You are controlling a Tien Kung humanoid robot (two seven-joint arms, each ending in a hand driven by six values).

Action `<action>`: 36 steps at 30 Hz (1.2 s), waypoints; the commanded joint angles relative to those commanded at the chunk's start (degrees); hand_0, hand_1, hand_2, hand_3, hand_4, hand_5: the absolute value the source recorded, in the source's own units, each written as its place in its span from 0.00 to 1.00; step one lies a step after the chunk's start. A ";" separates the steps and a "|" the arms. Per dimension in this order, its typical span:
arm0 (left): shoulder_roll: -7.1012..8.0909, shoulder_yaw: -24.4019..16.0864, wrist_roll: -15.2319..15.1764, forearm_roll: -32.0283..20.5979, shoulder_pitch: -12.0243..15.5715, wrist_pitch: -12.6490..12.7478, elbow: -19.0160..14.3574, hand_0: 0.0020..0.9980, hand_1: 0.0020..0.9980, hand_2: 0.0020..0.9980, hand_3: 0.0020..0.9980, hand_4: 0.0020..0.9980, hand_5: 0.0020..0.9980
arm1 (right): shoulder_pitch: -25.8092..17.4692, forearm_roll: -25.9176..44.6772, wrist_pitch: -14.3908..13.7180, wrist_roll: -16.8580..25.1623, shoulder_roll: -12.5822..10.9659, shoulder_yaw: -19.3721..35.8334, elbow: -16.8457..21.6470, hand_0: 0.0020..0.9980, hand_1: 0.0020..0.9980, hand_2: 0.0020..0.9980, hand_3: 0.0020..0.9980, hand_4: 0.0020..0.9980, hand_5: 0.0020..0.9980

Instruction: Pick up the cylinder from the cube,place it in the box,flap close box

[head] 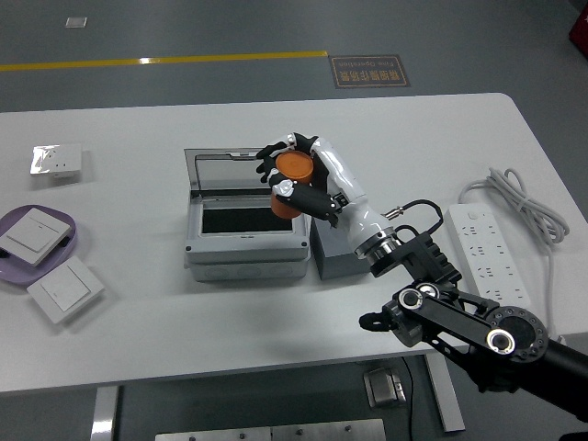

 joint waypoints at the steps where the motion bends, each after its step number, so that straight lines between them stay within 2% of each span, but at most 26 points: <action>1: 0.04 0.06 0.00 -0.02 -0.05 0.00 0.00 0.62 0.63 0.60 0.62 0.71 0.25 | 0.69 -0.82 0.12 -0.61 0.36 -0.60 -0.10 0.36 0.28 0.21 0.20 0.00 0.00; 6: 0.33 0.79 0.03 -0.16 -0.19 0.07 -0.04 0.62 0.63 0.60 0.62 0.71 0.25 | 4.10 -4.86 0.75 -3.08 1.92 -3.62 -0.03 0.36 0.28 0.21 0.20 0.00 0.00; 7: 0.38 1.09 0.04 -0.33 -0.17 0.09 -0.02 0.62 0.63 0.60 0.62 0.71 0.25 | 4.83 -6.11 0.91 -3.91 2.29 -4.16 -0.10 0.27 0.26 0.22 0.20 0.00 0.00; 9: 0.43 1.75 0.07 -0.73 -0.10 0.15 0.02 0.62 0.63 0.60 0.62 0.71 0.25 | 6.09 -9.07 1.38 -5.96 3.04 -4.88 -0.38 0.27 0.26 0.22 0.20 0.00 0.00; 13: 0.47 2.93 0.12 -1.48 0.01 0.23 0.10 0.62 0.63 0.60 0.62 0.71 0.25 | 8.09 -17.38 4.00 -11.77 4.64 -5.61 -1.24 0.27 0.26 0.22 0.20 0.00 0.00; 14: 0.49 3.06 0.12 -1.58 0.03 0.24 0.11 0.62 0.63 0.60 0.62 0.71 0.25 | 8.43 -19.44 4.65 -13.30 4.99 -5.84 -1.41 0.18 0.22 0.22 0.19 0.00 0.00; 19: 0.55 3.18 0.12 -1.59 0.01 0.26 0.12 0.62 0.63 0.60 0.62 0.71 0.25 | 9.81 -30.63 8.47 -21.95 6.59 -7.28 -3.25 0.18 0.22 0.22 0.19 0.00 0.00; 20: 0.54 3.18 0.12 -1.56 0.00 0.25 0.11 0.62 0.63 0.60 0.62 0.71 0.25 | 10.03 -33.03 8.97 -23.66 6.94 -7.65 -4.14 0.14 0.20 0.22 0.20 0.00 0.00; 24: 0.59 3.17 0.13 -1.36 -0.11 0.23 0.05 0.62 0.63 0.60 0.62 0.71 0.25 | 10.51 -41.95 9.39 -29.17 8.33 -8.67 -8.27 0.14 0.20 0.22 0.20 0.00 0.00; 25: 0.61 3.27 0.15 -1.29 -0.15 0.23 0.03 0.62 0.63 0.60 0.62 0.71 0.25 | 10.60 -44.19 9.14 -30.29 8.59 -8.79 -9.25 0.15 0.23 0.24 0.22 0.00 0.00; 31: 0.62 3.20 0.17 -0.97 -0.34 0.22 -0.06 0.62 0.63 0.60 0.62 0.71 0.25 | 10.94 -52.95 9.16 -32.04 9.42 -8.35 -13.40 0.15 0.23 0.24 0.22 0.00 0.00; 32: 0.63 3.27 0.19 -0.89 -0.36 0.23 -0.09 0.62 0.63 0.60 0.62 0.71 0.25 | 10.98 -53.55 9.34 -31.86 9.55 -8.27 -14.19 0.30 0.32 0.36 0.34 0.00 0.00; 36: 0.65 3.67 0.25 -0.78 -0.45 0.28 -0.18 0.62 0.63 0.60 0.62 0.71 0.25 | 10.93 -53.61 9.52 -31.39 9.78 -8.31 -16.06 0.30 0.32 0.36 0.34 0.00 0.00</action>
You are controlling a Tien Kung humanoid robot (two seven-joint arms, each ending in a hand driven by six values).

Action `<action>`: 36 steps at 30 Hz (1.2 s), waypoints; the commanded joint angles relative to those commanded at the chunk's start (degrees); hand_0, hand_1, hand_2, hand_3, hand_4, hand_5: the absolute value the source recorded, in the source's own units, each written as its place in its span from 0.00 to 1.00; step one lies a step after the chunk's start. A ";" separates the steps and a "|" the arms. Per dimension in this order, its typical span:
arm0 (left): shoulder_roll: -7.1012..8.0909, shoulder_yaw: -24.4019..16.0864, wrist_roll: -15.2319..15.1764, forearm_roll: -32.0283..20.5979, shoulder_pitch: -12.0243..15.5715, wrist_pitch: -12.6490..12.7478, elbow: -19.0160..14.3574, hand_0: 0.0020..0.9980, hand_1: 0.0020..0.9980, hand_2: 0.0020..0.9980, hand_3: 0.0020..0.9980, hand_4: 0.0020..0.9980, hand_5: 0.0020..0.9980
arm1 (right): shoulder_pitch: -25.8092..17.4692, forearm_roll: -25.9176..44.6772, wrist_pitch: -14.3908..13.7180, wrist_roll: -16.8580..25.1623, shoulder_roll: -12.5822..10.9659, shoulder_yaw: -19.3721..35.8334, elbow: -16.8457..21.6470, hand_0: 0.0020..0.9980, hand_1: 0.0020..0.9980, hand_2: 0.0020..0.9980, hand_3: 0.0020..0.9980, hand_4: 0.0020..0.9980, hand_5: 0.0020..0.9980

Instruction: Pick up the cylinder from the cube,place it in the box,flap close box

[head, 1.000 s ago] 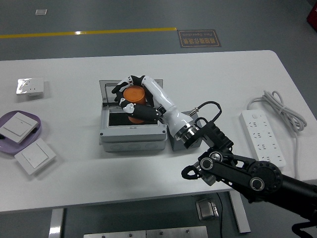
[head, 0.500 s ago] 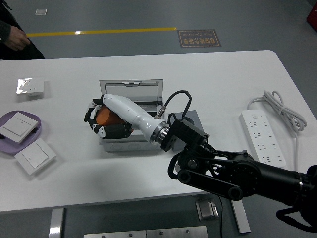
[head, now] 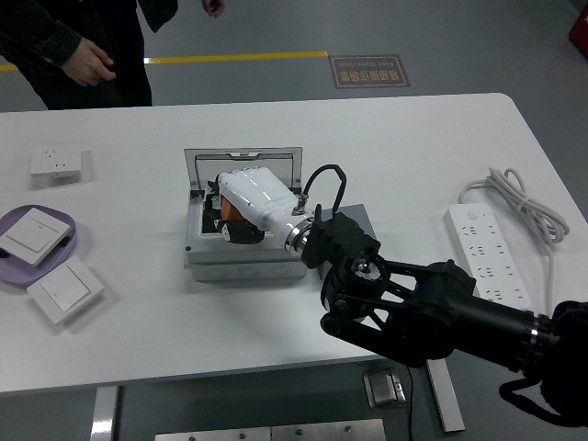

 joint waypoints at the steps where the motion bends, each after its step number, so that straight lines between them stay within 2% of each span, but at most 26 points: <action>1: -0.01 0.04 0.01 0.04 -0.04 0.01 -0.02 0.62 0.63 0.60 0.62 0.71 0.25 | -0.05 -0.02 -0.04 0.06 0.04 -0.03 -0.37 0.65 0.60 0.56 0.57 0.29 0.00; 7: -0.13 0.09 0.09 0.57 -0.48 0.05 -0.10 0.62 0.63 0.60 0.62 0.71 0.25 | 0.01 -0.96 -0.60 0.28 0.03 0.15 -1.52 0.65 0.60 0.56 0.57 0.29 0.00; 8: -0.18 0.06 0.09 0.68 -0.58 0.04 -0.11 0.62 0.63 0.60 0.62 0.71 0.25 | 0.03 -1.16 -0.67 0.35 0.00 0.21 -1.69 0.80 0.70 0.66 0.67 0.45 0.22; 13: -0.32 0.32 0.08 0.44 -0.78 0.05 -0.02 0.62 0.63 0.60 0.62 0.71 0.25 | 0.06 -1.83 -0.79 0.40 -0.19 0.44 -2.07 0.80 0.70 0.66 0.67 0.45 0.22; 14: -0.33 0.51 0.08 0.20 -0.75 0.06 0.02 0.62 0.63 0.60 0.62 0.71 0.25 | 0.06 -1.84 -0.87 0.44 -0.26 0.47 -2.06 0.85 0.73 0.69 0.68 0.66 0.24; 19: -0.28 1.40 0.03 -0.98 -0.57 0.07 0.27 0.62 0.63 0.60 0.62 0.71 0.25 | -0.10 -1.38 -1.46 0.87 -0.39 0.56 -2.17 0.85 0.73 0.69 0.68 0.66 0.24; 20: -0.25 1.41 0.02 -1.04 -0.59 0.05 0.28 0.62 0.63 0.59 0.62 0.71 0.25 | -0.13 -1.27 -1.58 0.99 -0.40 0.56 -2.25 0.86 0.74 0.69 0.70 0.75 0.28; 25: -0.23 1.14 -0.01 -0.85 -0.74 -0.03 0.25 0.62 0.63 0.59 0.62 0.71 0.25 | -0.29 -0.95 -1.73 1.23 -0.49 0.60 -2.59 0.86 0.74 0.69 0.70 0.75 0.28; 26: -0.24 1.07 -0.02 -0.81 -0.76 -0.03 0.25 0.62 0.63 0.59 0.62 0.71 0.24 | -0.33 -0.80 -1.81 1.33 -0.54 0.62 -2.61 0.86 0.73 0.69 0.72 0.79 0.30; 29: -0.26 1.05 -0.02 -0.81 -0.76 -0.02 0.26 0.62 0.63 0.59 0.62 0.71 0.24 | -0.60 1.42 -2.47 1.96 -1.03 0.78 -2.09 0.86 0.73 0.69 0.72 0.79 0.30; 31: -0.29 1.04 -0.02 -0.85 -0.71 0.00 0.28 0.62 0.63 0.59 0.62 0.71 0.24 | -0.99 4.36 -3.44 2.87 -1.88 0.93 -0.79 0.86 0.73 0.69 0.72 0.79 0.30; 36: -0.48 0.86 0.01 -0.83 -0.61 0.05 0.30 0.62 0.63 0.60 0.62 0.71 0.24 | -2.07 14.96 -6.19 6.60 -5.84 1.38 5.15 0.86 0.73 0.69 0.72 0.81 0.31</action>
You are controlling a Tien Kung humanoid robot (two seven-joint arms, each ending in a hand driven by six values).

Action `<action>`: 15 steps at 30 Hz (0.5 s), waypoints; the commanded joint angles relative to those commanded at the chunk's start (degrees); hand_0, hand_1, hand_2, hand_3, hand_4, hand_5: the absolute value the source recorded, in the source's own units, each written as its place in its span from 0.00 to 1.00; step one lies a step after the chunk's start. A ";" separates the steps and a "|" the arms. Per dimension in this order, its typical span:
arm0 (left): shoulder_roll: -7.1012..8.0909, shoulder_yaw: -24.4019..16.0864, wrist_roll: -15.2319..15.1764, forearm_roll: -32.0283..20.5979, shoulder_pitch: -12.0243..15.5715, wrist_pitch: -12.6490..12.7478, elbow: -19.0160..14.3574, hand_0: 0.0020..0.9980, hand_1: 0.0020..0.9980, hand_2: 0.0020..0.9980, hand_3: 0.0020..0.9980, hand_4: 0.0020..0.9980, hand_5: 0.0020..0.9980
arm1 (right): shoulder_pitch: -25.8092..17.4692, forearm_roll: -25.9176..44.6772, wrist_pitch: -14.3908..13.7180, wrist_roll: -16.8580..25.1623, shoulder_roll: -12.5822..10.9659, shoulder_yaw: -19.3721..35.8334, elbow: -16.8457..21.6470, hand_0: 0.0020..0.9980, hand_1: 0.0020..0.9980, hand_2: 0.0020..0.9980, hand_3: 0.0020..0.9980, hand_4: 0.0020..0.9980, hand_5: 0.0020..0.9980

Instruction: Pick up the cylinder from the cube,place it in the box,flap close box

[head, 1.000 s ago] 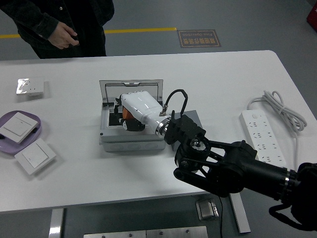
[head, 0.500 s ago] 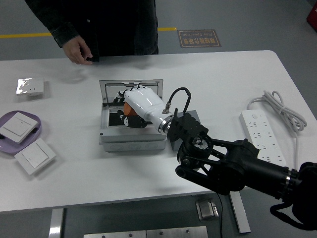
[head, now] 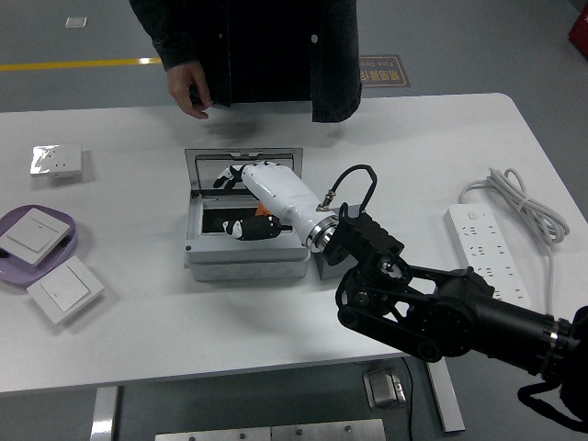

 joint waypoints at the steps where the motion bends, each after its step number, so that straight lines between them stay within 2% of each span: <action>1: -0.05 -0.02 0.01 0.02 0.00 0.00 0.00 0.62 0.63 0.60 0.62 0.71 0.24 | 0.06 2.06 -0.30 0.52 -0.78 0.11 1.18 0.86 0.73 0.69 0.72 0.81 0.31; 7: -0.06 -0.02 0.05 0.10 -0.16 0.00 0.00 0.62 0.63 0.59 0.62 0.71 0.24 | 3.12 14.24 -0.83 2.07 -4.94 1.55 8.15 0.84 0.71 0.68 0.72 0.81 0.30; 8: -0.02 -0.01 0.04 0.09 -0.20 0.01 0.00 0.62 0.63 0.59 0.62 0.71 0.25 | 3.99 16.10 -0.80 2.19 -5.37 1.75 8.34 0.79 0.69 0.66 0.68 0.80 0.34; 13: 0.17 0.04 0.01 0.08 -0.42 0.00 -0.02 0.62 0.63 0.59 0.62 0.71 0.25 | 7.93 23.52 -0.41 2.93 -6.26 1.49 4.68 0.79 0.69 0.66 0.68 0.80 0.34; 15: 0.23 0.14 0.02 -0.03 -0.47 0.01 -0.01 0.62 0.63 0.59 0.62 0.71 0.24 | 9.12 26.04 -0.18 3.06 -6.37 1.18 2.83 0.76 0.67 0.65 0.68 0.79 0.34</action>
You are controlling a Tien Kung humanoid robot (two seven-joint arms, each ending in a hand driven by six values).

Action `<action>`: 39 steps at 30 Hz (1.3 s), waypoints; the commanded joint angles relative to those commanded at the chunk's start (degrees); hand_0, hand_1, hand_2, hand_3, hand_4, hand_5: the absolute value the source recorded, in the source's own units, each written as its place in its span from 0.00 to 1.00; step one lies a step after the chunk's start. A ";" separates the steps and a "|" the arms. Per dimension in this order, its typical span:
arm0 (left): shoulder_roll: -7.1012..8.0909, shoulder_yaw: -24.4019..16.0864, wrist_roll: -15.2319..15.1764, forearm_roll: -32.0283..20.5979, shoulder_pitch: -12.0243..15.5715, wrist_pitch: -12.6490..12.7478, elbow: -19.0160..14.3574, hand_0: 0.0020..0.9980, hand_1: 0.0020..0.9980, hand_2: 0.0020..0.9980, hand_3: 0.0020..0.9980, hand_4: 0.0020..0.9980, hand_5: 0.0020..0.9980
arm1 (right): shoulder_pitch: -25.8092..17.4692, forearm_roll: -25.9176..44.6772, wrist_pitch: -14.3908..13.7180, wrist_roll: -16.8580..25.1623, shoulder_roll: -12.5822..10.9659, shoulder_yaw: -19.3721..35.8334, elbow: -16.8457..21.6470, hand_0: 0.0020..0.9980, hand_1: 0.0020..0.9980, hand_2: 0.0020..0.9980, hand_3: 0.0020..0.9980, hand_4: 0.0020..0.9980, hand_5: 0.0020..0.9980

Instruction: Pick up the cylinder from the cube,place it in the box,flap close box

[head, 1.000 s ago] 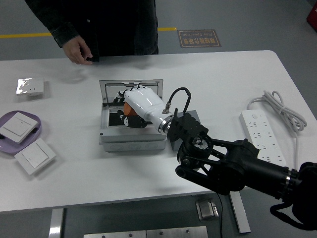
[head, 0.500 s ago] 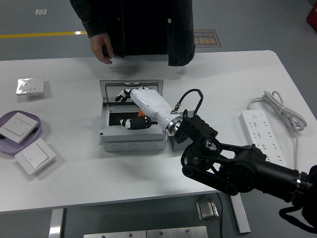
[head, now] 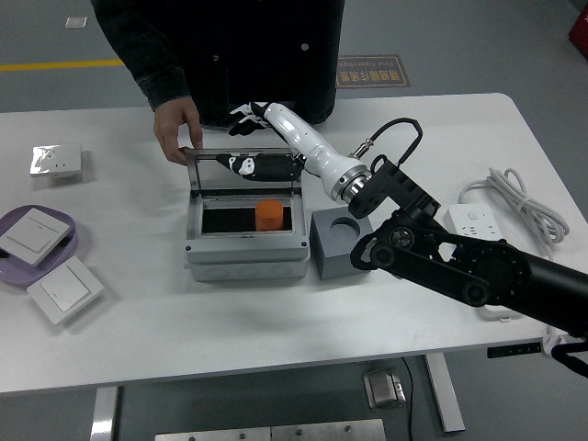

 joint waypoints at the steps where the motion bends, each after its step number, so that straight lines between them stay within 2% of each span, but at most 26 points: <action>1: 0.03 0.10 0.01 -0.08 -0.01 0.01 0.01 0.62 0.63 0.59 0.62 0.71 0.24 | 0.48 1.21 0.10 0.10 0.00 -0.18 -0.92 0.76 0.67 0.65 0.68 0.79 0.34; 6: 0.21 0.36 0.04 -0.27 0.00 0.01 0.00 0.62 0.63 0.59 0.62 0.71 0.24 | 1.59 4.23 0.43 0.52 0.51 -1.06 -4.19 0.74 0.67 0.64 0.68 0.79 0.34; 14: 0.66 0.35 0.03 -0.10 -0.25 -0.03 -0.05 0.62 0.63 0.59 0.62 0.71 0.24 | 2.79 5.48 0.68 0.99 1.94 -2.49 -7.25 0.74 0.67 0.64 0.68 0.77 0.33; 22: 1.04 0.63 0.04 -0.05 -0.08 -0.02 -0.07 0.62 0.63 0.59 0.62 0.71 0.24 | 4.72 8.69 1.41 2.66 3.91 -4.07 -13.74 0.74 0.67 0.64 0.68 0.76 0.32; 27: 1.13 0.89 0.04 -0.43 0.27 0.04 0.01 0.62 0.63 0.59 0.62 0.71 0.24 | 5.09 10.47 1.45 3.65 4.34 -5.32 -16.23 0.74 0.67 0.64 0.68 0.76 0.33; 33: 0.90 0.85 0.06 -0.43 0.23 0.04 0.02 0.62 0.63 0.59 0.62 0.71 0.24 | 4.65 10.56 1.37 3.73 4.08 -6.76 -15.70 0.74 0.66 0.64 0.67 0.75 0.34; 39: 0.67 0.62 0.09 -0.28 0.16 0.04 0.03 0.62 0.63 0.59 0.62 0.71 0.25 | 3.82 8.84 1.34 3.09 2.76 -7.04 -11.32 0.72 0.66 0.64 0.67 0.74 0.34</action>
